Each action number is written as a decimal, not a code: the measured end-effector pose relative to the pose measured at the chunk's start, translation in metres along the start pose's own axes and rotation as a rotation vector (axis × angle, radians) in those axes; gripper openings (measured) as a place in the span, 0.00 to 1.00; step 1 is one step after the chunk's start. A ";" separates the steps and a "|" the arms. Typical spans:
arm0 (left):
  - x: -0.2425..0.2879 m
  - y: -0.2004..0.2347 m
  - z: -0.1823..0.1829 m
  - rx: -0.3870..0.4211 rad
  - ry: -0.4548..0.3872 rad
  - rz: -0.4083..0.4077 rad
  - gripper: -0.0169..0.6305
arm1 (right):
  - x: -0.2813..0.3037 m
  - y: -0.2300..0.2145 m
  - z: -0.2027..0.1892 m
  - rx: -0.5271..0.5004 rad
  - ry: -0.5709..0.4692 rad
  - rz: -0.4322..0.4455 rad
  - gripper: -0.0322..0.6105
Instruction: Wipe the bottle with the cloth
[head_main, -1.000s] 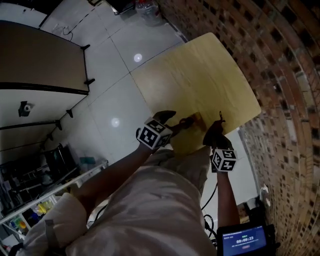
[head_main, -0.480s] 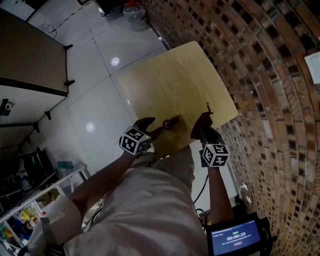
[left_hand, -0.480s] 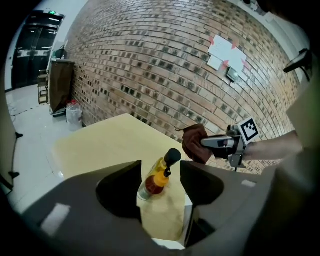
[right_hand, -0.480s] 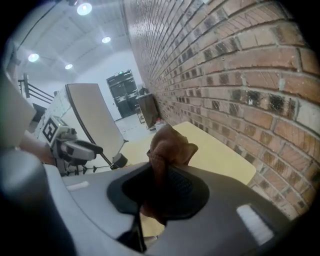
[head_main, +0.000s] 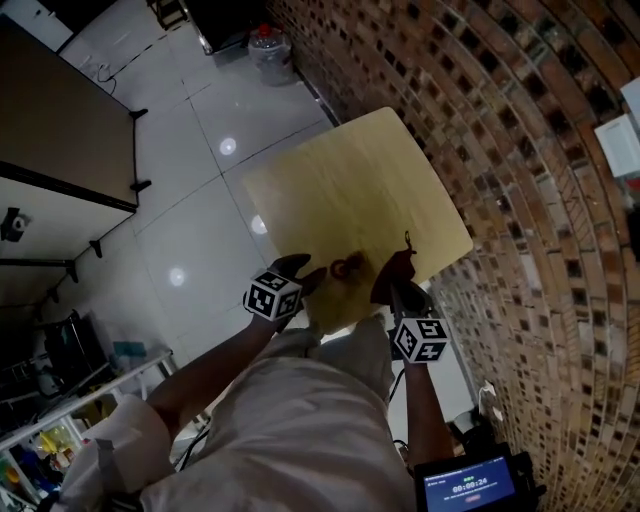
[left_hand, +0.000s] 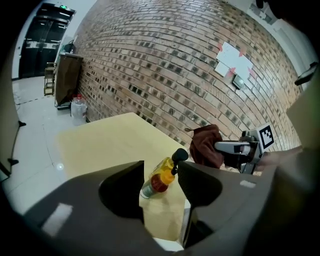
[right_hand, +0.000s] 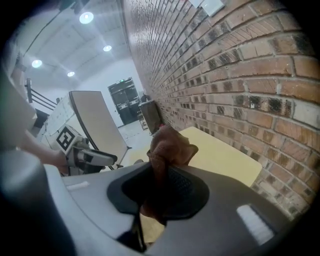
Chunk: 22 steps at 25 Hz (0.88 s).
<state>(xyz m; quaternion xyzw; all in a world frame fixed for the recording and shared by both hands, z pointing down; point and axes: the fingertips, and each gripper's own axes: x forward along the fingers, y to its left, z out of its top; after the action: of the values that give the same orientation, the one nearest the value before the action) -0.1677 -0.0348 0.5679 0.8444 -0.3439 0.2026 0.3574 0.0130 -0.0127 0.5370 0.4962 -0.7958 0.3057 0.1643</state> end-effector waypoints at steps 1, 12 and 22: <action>-0.002 0.000 0.000 -0.006 -0.009 0.007 0.36 | -0.002 0.003 -0.001 0.002 -0.004 0.006 0.15; -0.016 -0.032 0.003 -0.022 -0.084 0.114 0.33 | -0.060 0.015 0.024 -0.143 -0.088 0.080 0.16; -0.018 -0.136 -0.018 0.130 -0.096 0.075 0.31 | -0.183 0.022 0.039 -0.268 -0.225 0.134 0.15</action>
<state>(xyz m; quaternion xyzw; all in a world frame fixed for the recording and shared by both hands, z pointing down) -0.0827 0.0555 0.5055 0.8611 -0.3780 0.1970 0.2773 0.0783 0.0951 0.3965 0.4470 -0.8739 0.1498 0.1184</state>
